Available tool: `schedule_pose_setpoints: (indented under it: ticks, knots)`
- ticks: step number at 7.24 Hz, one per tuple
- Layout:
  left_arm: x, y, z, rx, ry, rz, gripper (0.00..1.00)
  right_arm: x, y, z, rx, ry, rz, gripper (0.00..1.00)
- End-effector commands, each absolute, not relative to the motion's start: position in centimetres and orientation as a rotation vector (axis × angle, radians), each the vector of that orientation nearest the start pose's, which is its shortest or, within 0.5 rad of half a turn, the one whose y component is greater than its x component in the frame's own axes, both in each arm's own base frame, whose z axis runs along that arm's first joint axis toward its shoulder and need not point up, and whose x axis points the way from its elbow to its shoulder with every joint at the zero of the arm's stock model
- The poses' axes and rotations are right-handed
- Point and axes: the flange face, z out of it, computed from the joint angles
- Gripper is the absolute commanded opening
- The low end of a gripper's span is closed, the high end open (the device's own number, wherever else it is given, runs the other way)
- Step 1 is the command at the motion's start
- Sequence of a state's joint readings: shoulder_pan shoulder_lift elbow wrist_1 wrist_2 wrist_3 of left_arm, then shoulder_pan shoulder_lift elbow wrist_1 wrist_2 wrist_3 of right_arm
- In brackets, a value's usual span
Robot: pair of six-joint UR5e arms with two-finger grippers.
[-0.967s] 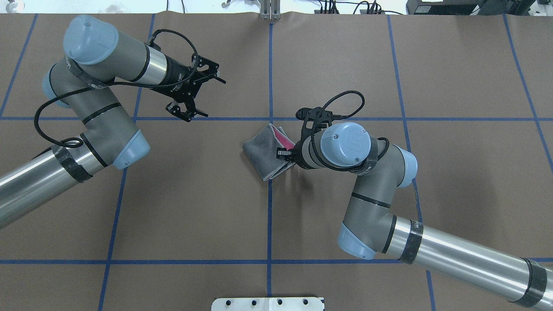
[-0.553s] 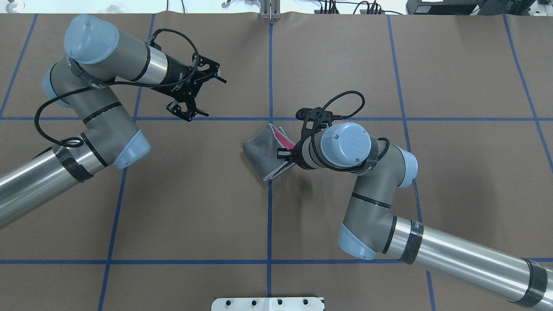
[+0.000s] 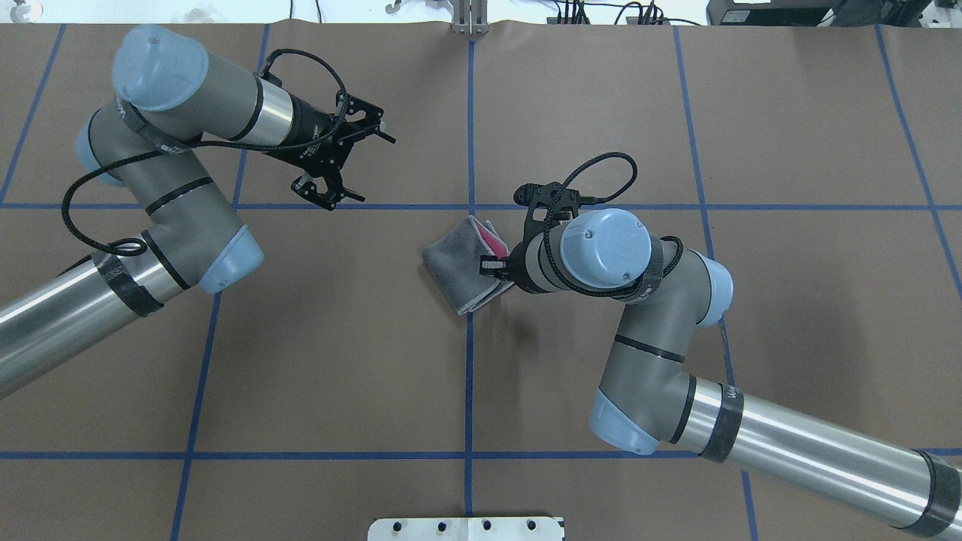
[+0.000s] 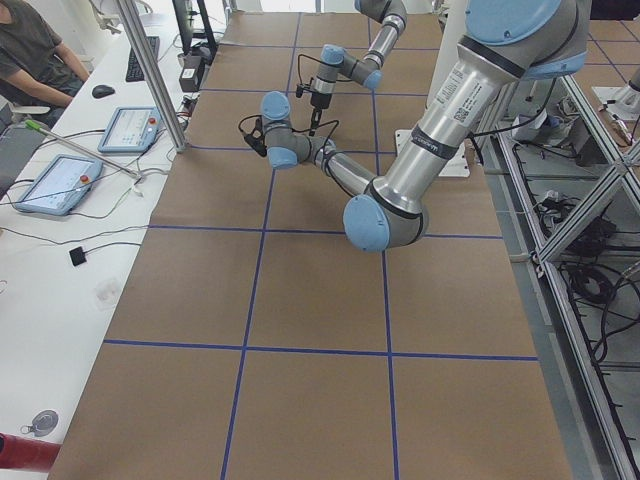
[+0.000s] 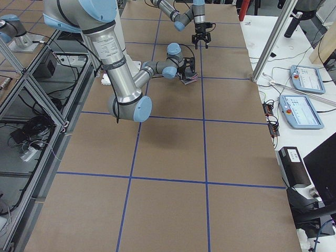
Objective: Fold towel twice with both arms
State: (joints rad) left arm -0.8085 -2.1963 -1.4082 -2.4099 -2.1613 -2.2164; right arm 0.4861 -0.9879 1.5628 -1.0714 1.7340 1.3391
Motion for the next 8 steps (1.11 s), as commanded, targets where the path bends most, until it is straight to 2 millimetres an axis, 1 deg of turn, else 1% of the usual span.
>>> schedule_pose_setpoints:
  ticks: [1,6,8]
  knots:
    - [44.1,-56.0,25.8,-0.390,1.338,-0.851,1.00,-55.0,-43.7,26.0,0.240,-1.052,0.144,0.00]
    - [44.1,-56.0,25.7,-0.390,1.338,-0.851,1.00,-54.5,-44.4,26.6,0.244,-1.042,0.151,0.00]
    - [44.1,-56.0,25.7,-0.390,1.340,-0.850,1.00,-54.2,-44.2,28.1,0.237,-1.030,0.151,0.00]
